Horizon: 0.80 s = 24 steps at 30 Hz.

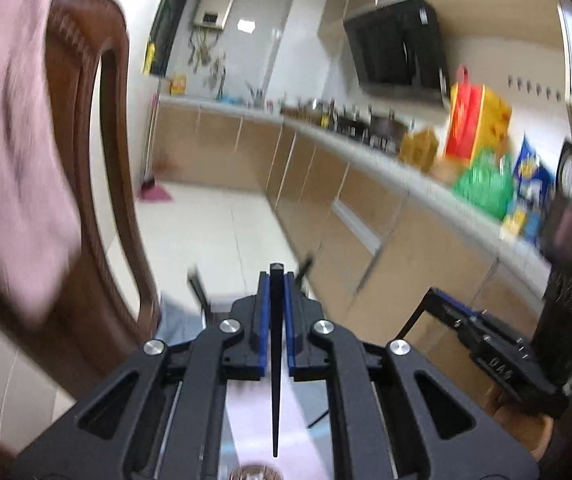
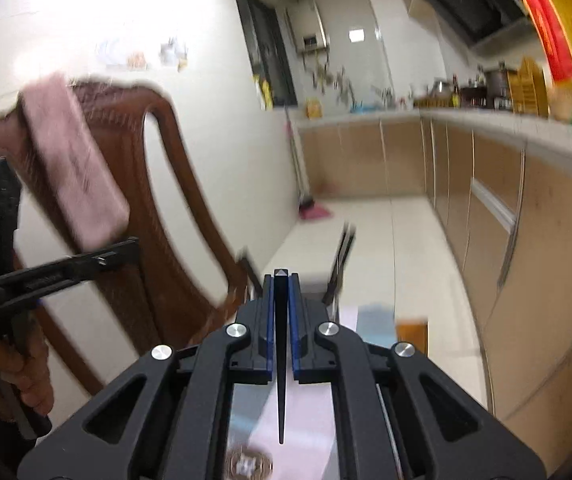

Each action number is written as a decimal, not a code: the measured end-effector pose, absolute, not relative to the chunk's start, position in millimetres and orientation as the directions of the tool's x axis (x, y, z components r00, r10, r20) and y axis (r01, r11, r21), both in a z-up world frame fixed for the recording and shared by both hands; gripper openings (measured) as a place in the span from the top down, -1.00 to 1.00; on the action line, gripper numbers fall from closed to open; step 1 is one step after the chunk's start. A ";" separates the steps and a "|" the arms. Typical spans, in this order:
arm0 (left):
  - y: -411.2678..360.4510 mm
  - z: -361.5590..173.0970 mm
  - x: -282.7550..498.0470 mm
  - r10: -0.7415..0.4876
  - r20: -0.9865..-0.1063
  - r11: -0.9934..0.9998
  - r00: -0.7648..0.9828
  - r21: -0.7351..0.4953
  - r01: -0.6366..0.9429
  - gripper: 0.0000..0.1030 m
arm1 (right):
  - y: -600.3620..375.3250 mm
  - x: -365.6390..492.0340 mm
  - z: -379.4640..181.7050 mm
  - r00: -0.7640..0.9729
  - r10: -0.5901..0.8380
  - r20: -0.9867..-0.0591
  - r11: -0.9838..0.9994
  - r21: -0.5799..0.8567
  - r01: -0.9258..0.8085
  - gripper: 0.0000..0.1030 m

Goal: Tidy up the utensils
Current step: 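Carry both chopsticks over the grey caddy and lower them into it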

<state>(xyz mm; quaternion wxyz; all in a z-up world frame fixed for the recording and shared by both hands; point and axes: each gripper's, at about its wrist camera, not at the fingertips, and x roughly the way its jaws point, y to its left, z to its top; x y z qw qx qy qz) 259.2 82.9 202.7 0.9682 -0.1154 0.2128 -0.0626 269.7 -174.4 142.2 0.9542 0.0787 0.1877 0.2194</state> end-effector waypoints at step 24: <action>85.4 213.0 394.3 -0.029 -0.332 0.984 0.943 -0.175 -0.031 0.86 | -159.0 412.7 176.6 0.894 0.373 -0.249 0.923 0.193 -0.332 0.86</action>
